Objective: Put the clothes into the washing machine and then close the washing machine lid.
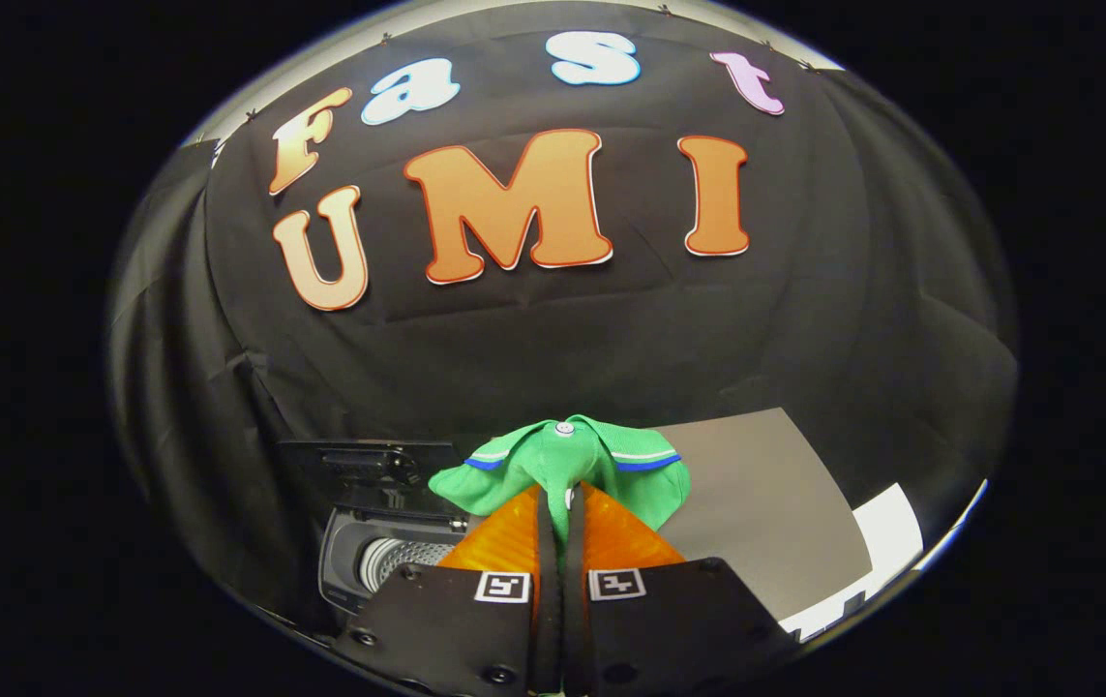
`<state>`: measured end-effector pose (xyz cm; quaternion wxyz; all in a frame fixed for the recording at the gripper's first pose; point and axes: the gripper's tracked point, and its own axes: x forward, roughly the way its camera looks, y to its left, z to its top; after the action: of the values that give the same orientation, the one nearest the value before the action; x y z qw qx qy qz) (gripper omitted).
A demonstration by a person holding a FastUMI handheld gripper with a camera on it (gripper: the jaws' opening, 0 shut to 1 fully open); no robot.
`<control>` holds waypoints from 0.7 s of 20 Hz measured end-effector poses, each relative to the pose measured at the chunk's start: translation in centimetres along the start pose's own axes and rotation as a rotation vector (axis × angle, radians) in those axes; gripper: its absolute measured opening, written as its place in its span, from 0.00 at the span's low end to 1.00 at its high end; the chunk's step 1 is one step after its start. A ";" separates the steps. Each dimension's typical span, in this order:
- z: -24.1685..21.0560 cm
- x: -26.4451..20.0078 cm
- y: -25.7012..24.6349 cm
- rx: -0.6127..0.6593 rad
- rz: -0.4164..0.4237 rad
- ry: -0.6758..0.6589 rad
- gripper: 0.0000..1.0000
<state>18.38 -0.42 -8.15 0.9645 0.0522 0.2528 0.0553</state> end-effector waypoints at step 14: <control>0.5 -2.3 14.5 -0.066 0.168 -0.051 0.09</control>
<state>15.51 13.61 -4.74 0.9638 0.0429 0.2210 0.1430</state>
